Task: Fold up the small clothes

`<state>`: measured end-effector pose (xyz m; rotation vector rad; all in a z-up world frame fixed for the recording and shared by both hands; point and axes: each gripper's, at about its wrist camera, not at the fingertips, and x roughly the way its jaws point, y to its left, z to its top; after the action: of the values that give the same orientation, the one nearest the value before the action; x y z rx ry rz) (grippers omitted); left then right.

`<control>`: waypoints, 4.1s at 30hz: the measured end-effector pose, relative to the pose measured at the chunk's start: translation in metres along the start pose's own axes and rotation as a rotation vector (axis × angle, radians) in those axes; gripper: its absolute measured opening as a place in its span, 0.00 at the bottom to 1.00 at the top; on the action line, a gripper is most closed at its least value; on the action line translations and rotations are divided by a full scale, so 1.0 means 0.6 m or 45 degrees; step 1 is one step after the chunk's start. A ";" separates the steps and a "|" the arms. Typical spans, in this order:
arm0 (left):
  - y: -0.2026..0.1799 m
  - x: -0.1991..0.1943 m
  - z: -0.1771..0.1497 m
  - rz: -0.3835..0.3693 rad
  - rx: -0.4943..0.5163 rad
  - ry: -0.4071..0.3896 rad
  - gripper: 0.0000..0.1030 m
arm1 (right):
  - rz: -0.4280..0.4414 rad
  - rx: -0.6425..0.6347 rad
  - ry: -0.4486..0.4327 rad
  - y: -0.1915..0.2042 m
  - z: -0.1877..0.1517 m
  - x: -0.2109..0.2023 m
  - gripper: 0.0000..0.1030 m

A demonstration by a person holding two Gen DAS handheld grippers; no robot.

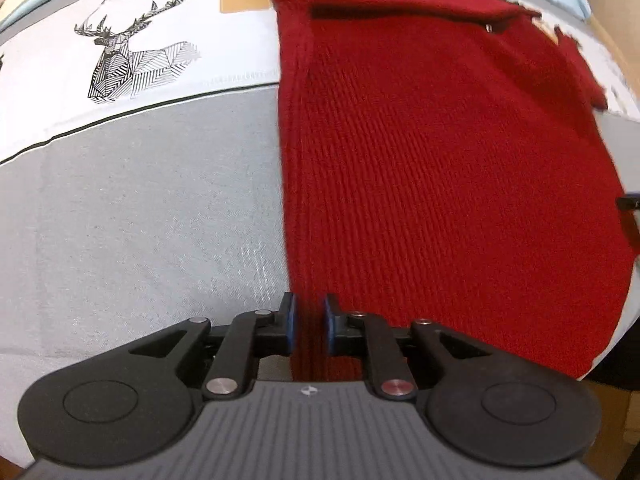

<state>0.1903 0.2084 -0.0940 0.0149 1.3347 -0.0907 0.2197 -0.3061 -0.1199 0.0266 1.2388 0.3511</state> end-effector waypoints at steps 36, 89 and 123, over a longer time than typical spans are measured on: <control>-0.399 0.080 0.366 -0.042 0.110 -0.625 0.32 | -0.249 -0.129 -0.378 0.011 0.089 -0.074 0.25; 0.036 -0.075 0.260 0.101 -0.548 -0.633 0.29 | -0.319 0.313 -0.454 -0.054 0.321 0.118 0.46; 0.028 -0.053 0.285 0.106 -0.507 -0.571 0.29 | -0.496 1.406 -0.837 -0.372 0.186 0.047 0.11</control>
<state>0.3500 0.2164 -0.0239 -0.2730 0.8832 0.2323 0.3866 -0.4906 -0.1551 0.7747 0.6257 -0.6707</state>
